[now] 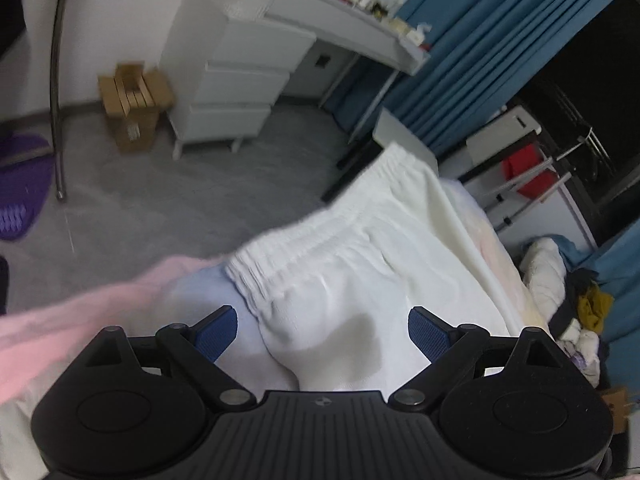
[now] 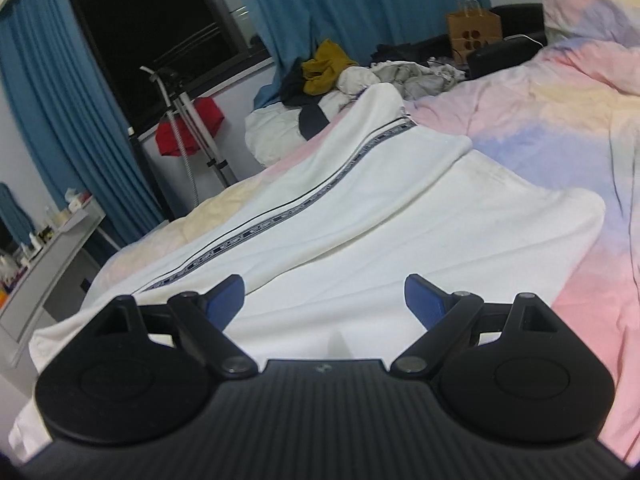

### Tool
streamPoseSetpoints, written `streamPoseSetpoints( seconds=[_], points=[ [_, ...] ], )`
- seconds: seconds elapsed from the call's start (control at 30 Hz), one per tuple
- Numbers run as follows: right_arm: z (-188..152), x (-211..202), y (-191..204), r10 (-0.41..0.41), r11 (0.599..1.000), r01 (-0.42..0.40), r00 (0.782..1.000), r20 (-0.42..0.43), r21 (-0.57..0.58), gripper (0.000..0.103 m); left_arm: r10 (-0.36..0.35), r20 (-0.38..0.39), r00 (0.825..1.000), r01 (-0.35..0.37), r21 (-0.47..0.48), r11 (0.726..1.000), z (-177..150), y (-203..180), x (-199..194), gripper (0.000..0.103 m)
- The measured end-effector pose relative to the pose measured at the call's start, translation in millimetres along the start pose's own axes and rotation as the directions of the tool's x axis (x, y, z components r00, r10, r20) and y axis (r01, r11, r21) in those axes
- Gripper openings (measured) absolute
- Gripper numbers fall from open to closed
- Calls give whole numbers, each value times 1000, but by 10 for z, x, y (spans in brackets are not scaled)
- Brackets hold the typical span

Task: Fold clothes
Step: 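Grasp the sweatpants waistband with the left gripper and lift it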

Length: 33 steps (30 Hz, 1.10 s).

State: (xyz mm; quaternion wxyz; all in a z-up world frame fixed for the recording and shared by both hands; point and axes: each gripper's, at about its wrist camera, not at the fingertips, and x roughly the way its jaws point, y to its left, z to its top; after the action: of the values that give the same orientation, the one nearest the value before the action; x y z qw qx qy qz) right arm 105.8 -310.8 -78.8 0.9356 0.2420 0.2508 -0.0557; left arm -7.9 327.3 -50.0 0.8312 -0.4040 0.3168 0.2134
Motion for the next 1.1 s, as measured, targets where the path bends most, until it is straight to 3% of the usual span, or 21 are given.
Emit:
streamPoseSetpoints(
  seconds=[0.1,0.2,0.37,0.4,0.5,0.63,0.73,0.87,0.93,1.03,1.07,1.1],
  points=[
    [64,-26,-162,8,997,-9,1000,7,80,88,-78,-101,992,74,-44,996,24,69,177,88],
    [159,-63,-431,17,979,-20,1000,16,204,88,-115,-166,979,103,-82,991,27,130,298,88],
    [248,-117,-1039,-28,895,13,999,27,446,88,-154,-226,962,128,-127,984,-50,174,316,88],
    [248,-122,-1160,-52,875,33,998,25,484,88,-186,-260,948,147,-165,975,-70,208,376,88],
    [245,-149,-1518,-123,816,85,992,29,572,88,-299,-374,878,206,-270,941,-176,264,612,89],
    [197,-121,-1850,-236,772,175,972,20,611,89,-287,-367,885,205,-248,947,-214,214,710,91],
    [143,111,-2014,-231,733,199,972,-36,650,79,-278,-372,886,194,-247,949,-225,196,850,91],
    [151,544,-2097,-231,718,228,969,-84,658,72,-291,-366,884,206,-253,945,-214,179,1005,88],
    [155,741,-2094,-246,715,252,964,-102,653,68,-277,-362,890,198,-238,951,-207,165,1054,79],
    [176,903,-1993,-295,739,292,951,-99,607,48,-247,-351,903,178,-218,960,-197,162,1067,50],
    [195,924,-1944,-321,753,315,942,-96,578,28,-237,-344,909,168,-218,961,-193,171,1073,33],
    [216,927,-1904,-352,761,341,932,-91,551,16,-233,-336,912,165,-219,962,-184,180,1076,23]
  ],
)
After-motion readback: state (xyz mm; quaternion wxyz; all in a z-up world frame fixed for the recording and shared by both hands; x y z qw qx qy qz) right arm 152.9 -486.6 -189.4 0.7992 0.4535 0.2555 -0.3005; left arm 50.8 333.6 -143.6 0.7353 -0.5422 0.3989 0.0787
